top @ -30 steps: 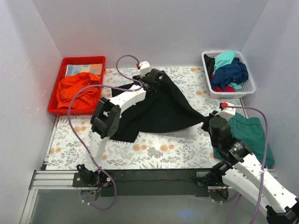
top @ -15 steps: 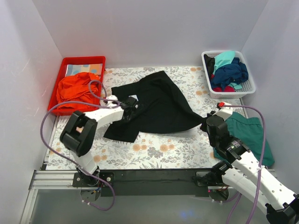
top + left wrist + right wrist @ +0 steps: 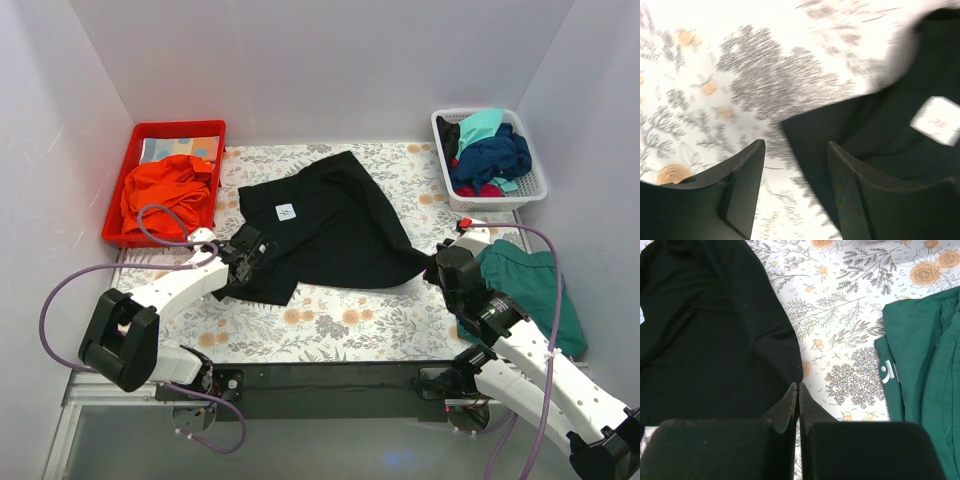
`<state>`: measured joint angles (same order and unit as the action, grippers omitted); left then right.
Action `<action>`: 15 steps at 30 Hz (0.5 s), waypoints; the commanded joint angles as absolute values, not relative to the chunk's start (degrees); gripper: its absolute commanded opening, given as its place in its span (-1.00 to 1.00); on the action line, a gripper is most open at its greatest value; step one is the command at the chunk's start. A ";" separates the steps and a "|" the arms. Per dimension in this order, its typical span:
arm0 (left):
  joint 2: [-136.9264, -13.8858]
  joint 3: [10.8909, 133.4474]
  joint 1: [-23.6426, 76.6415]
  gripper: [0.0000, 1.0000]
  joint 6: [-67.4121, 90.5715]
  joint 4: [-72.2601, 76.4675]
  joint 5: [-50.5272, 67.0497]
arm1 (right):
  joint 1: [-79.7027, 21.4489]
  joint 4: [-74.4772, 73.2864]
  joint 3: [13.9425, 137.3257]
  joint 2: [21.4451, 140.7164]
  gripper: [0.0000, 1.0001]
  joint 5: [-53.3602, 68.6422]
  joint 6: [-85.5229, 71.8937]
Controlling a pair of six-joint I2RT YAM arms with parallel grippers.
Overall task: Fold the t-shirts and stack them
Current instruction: Flatten out the tshirt
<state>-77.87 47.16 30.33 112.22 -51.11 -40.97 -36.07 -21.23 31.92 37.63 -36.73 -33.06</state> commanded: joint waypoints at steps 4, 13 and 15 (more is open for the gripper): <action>-72.60 39.73 22.69 0.04 109.17 -42.37 -32.00 | -36.12 -19.51 31.99 38.85 -0.97 -36.12 -33.40; -74.18 37.44 18.02 0.03 102.84 -34.54 -26.90 | -36.12 -19.51 32.34 39.11 -0.97 -36.21 -33.40; -74.36 37.27 17.75 0.02 102.66 -34.54 -25.84 | -36.12 -19.60 32.17 38.94 -0.97 -36.30 -33.40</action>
